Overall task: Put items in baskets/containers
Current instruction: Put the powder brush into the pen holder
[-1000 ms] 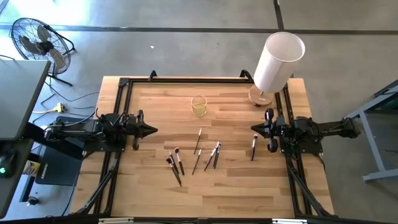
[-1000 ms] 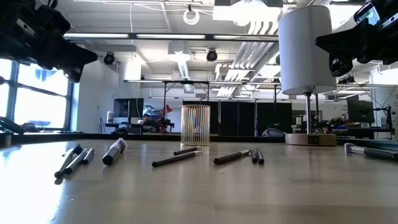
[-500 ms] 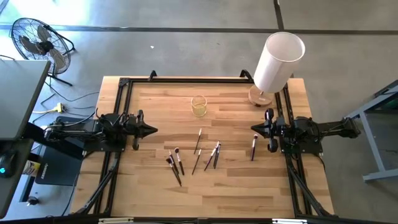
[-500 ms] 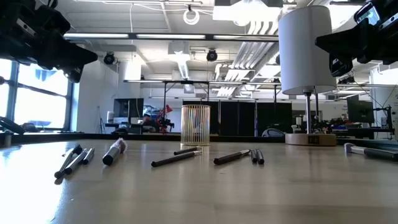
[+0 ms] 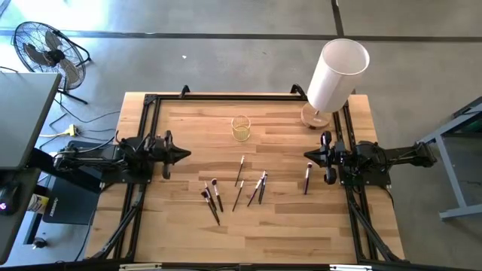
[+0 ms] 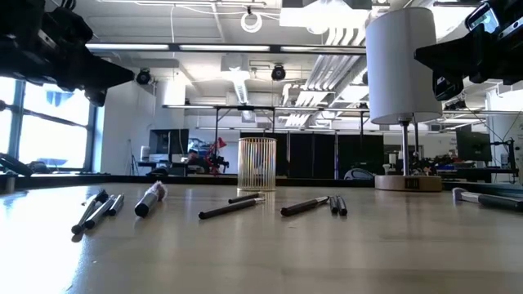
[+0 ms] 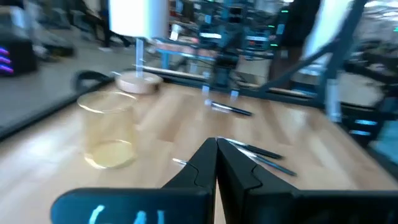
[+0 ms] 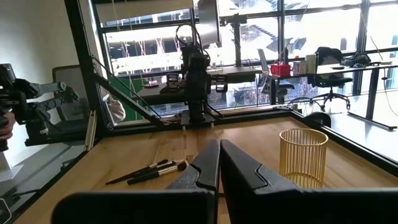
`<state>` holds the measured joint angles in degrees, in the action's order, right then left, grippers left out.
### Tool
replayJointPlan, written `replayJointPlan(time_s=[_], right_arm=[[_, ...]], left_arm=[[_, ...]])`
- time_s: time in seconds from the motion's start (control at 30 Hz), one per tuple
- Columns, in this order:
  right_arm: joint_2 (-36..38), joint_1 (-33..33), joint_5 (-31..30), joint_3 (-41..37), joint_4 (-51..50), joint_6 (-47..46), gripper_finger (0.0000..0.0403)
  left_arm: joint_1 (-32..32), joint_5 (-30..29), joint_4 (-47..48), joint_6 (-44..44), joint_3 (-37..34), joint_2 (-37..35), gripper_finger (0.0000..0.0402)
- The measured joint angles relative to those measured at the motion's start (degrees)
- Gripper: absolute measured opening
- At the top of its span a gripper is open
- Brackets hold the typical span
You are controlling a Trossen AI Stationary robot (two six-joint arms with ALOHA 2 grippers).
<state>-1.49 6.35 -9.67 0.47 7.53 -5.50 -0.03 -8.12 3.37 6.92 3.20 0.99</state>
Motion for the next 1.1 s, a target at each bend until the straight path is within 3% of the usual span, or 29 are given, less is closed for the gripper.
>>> replayJointPlan(time_s=[0.13,0.23,0.37,0.53,0.67,0.83,0.97,1.1], right_arm=[[0.01,0.01,0.00,0.02,0.00,0.00,0.0007],[-0.01,0.02,0.00,0.02,0.00,0.00,0.0005],[0.01,0.02,0.00,0.00,0.00,0.00,0.0005],[0.01,0.02,0.00,0.01,0.00,0.00,0.0003],[0.01,0.02,0.00,0.01,0.00,0.00,0.0004],[0.01,0.02,0.00,0.00,0.00,0.00,0.0008],[0.01,0.02,0.00,0.00,0.00,0.00,0.0007],[0.01,0.02,0.00,0.00,0.00,0.00,0.0009]], left_arm=[[0.02,-6.51,-1.09,-2.81,0.01,0.40,0.0002],[0.00,-9.25,-6.54,-5.77,0.53,5.34,0.0001],[0.00,-16.31,-7.41,-9.71,6.52,18.79,0.0001],[0.00,-21.58,-5.30,-8.38,21.40,38.45,0.0000],[0.00,-25.07,7.52,6.52,37.13,52.76,0.0000],[0.02,-26.29,34.76,34.30,57.97,67.61,0.0000],[0.00,-19.66,52.26,54.48,69.66,77.66,0.0000],[-1.86,-15.41,61.74,69.70,74.07,85.19,0.0001]])
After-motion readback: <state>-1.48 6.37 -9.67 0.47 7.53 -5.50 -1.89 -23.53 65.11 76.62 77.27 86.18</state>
